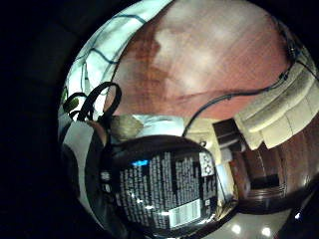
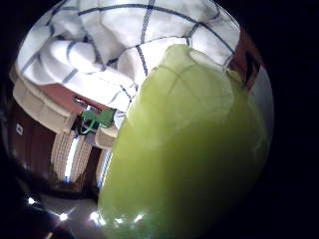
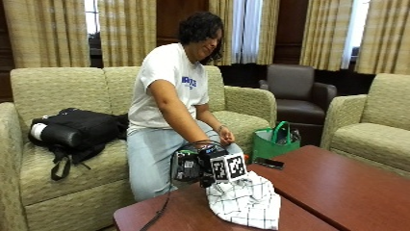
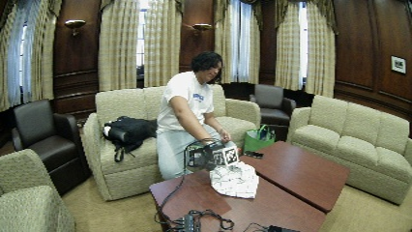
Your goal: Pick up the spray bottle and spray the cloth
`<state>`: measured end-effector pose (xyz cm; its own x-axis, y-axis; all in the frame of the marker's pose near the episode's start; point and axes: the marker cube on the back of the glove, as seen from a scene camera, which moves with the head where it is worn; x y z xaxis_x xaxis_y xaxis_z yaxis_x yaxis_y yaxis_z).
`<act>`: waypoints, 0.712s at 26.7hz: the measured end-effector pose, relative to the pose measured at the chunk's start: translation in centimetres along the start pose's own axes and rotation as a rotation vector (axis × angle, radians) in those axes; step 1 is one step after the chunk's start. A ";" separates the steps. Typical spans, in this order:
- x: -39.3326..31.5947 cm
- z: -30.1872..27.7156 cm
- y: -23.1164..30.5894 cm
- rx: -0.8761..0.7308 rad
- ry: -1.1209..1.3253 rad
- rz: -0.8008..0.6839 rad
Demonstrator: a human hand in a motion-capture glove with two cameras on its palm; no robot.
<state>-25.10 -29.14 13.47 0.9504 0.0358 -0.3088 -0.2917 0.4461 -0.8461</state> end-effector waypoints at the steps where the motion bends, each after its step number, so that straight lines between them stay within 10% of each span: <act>1: 0.0 0.4 -0.5 -0.005 0.008 0.009; 19: -0.1 1.3 0.2 0.008 0.029 -0.012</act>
<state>-25.10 -27.90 13.94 0.9504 0.0046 -0.3111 -0.2793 0.4533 -0.8465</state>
